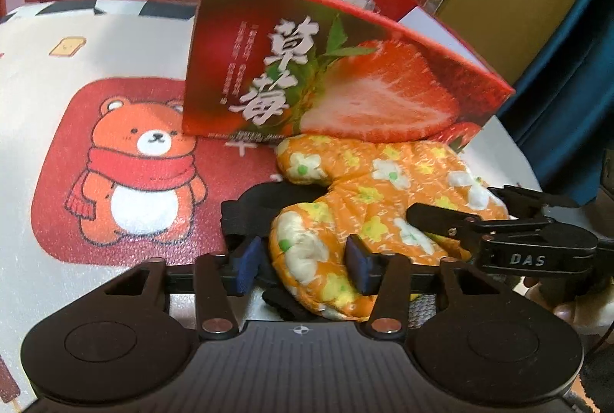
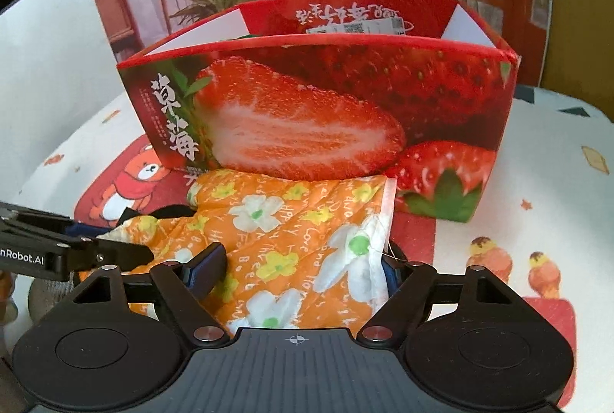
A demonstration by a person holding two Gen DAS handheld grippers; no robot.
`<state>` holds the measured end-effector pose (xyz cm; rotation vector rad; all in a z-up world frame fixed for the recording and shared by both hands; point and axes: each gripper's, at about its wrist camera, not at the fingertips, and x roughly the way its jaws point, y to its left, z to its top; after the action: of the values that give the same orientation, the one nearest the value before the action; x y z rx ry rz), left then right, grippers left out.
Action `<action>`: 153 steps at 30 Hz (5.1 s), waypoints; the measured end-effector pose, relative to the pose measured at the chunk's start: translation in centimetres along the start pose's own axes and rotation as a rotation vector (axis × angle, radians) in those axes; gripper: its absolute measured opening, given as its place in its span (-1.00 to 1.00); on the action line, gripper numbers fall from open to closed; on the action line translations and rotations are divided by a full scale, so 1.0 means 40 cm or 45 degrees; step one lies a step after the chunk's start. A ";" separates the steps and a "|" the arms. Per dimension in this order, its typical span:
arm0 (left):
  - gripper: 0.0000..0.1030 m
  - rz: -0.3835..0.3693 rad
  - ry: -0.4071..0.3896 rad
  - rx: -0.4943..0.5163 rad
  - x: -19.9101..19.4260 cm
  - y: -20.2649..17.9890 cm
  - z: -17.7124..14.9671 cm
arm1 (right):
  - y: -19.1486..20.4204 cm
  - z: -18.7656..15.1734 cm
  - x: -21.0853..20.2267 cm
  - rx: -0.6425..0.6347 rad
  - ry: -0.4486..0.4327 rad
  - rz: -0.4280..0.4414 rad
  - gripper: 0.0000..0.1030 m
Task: Organize soft objects
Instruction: 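Lower both grippers onto the orange floral oven mitt and close on it, then lift the orange oven mitt with both grippers and carry it into the box, then open both grippers to release the oven mitt inside the box, then move both grippers to the black eye mask beside the box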
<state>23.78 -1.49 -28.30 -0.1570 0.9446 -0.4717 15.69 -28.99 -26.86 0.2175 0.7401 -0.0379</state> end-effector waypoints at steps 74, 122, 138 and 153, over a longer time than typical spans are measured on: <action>-0.70 0.249 -0.348 0.312 -0.016 -0.107 0.428 | -0.047 0.450 0.006 -0.245 -0.243 -0.104 -0.77; 0.75 0.147 -0.239 0.315 -0.128 -0.073 0.200 | -0.050 0.274 -0.097 -0.033 -0.438 -0.131 0.99; 0.75 0.195 -0.096 0.116 -0.047 0.011 0.069 | -0.027 0.032 -0.047 0.032 -0.231 -0.151 0.99; 0.75 0.242 -0.004 0.087 0.021 0.038 0.022 | -0.028 -0.051 0.027 0.034 -0.089 -0.195 0.99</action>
<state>25.38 -0.58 -28.93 -0.0057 0.9287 -0.3277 15.01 -29.63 -29.26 0.1840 0.6853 -0.1999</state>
